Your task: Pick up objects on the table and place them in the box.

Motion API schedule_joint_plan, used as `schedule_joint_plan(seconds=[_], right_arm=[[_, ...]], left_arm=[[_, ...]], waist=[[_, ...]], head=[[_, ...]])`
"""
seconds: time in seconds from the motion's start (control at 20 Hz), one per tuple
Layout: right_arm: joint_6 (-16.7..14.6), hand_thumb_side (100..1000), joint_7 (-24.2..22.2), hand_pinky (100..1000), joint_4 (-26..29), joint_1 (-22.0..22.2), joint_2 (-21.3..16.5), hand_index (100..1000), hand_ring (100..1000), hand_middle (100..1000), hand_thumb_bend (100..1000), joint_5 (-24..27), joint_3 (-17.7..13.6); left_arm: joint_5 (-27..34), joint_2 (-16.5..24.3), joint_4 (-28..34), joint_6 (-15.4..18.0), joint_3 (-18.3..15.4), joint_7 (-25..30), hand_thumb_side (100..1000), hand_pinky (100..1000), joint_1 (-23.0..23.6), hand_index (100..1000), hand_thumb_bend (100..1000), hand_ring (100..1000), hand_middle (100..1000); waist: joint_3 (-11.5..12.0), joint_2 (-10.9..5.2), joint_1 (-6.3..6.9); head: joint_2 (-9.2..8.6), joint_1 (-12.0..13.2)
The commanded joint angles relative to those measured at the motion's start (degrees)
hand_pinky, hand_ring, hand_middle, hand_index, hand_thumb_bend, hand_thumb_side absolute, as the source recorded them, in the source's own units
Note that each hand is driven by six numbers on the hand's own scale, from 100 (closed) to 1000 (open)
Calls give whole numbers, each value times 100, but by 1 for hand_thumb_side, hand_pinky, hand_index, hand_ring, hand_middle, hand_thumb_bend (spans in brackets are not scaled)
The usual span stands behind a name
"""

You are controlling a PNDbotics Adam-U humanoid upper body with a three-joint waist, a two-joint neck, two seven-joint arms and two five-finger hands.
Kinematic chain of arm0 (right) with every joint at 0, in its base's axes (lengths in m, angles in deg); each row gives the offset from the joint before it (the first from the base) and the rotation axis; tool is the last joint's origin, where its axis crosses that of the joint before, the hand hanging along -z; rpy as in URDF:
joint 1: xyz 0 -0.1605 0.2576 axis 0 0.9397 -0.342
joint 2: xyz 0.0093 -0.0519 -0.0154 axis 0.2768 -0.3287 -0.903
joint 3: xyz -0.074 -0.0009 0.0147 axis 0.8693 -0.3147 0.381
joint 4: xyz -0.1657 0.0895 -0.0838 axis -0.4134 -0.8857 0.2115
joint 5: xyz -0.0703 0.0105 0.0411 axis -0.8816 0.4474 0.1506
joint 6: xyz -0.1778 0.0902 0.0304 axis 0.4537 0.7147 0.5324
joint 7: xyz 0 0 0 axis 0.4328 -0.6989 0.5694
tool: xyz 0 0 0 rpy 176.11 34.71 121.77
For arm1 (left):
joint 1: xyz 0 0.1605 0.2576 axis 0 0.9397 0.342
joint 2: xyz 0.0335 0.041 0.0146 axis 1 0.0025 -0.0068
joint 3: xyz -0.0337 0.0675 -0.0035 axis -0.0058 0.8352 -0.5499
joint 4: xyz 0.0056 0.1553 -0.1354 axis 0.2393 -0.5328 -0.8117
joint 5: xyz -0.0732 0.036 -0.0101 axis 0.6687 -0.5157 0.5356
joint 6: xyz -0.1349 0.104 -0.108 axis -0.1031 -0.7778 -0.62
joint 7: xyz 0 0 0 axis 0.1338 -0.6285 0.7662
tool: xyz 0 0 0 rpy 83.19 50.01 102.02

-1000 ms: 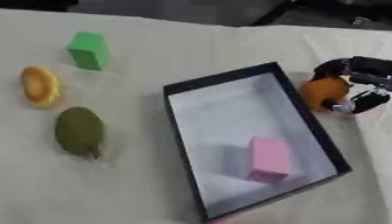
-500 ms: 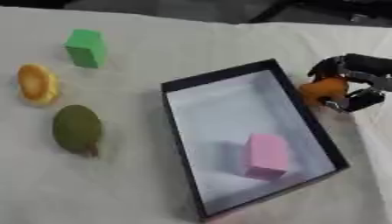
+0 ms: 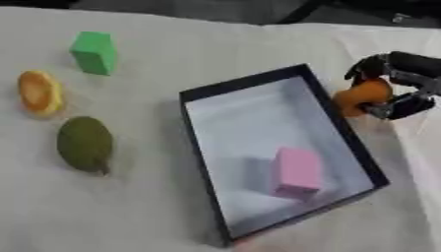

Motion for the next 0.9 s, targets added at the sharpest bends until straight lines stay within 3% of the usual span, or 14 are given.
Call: schedule_joint_plan(seconds=[0.05,0.3,0.55,0.6,0.65,0.9], right_arm=[[-468,100,-495,796,221,-5,-313,616,767,489,100,217,-65],[-381,100,-464,795,443,31,-428,608,762,486,100,682,-143],[-202,100,-391,793,1090,-29,-649,600,756,484,100,1583,-191],[-168,274,-394,793,1238,-36,-690,599,754,484,100,1717,-186],[-154,100,-391,793,1406,-51,-718,597,751,483,100,1823,-163],[29,100,-305,789,2079,-251,-674,585,738,479,100,2162,6]], left_arm=[[-31,169,94,32,-49,-14,724,703,-12,849,175,833,753],[-157,268,124,147,-261,-214,705,709,79,850,172,836,759],[-448,408,-44,233,-690,-758,704,713,289,852,178,844,769],[-471,419,-92,238,-740,-841,885,713,318,852,100,845,769],[-487,427,-149,238,-793,-913,706,713,348,852,181,845,769],[-462,443,-462,202,-926,-1038,720,708,440,852,189,842,764]], waist=[[-22,-246,74],[-70,-383,84],[-97,-549,96],[-99,-572,96],[-95,-607,92],[-95,-742,72]], head=[[47,19],[196,59],[362,11],[378,2],[398,-22],[475,-75]])
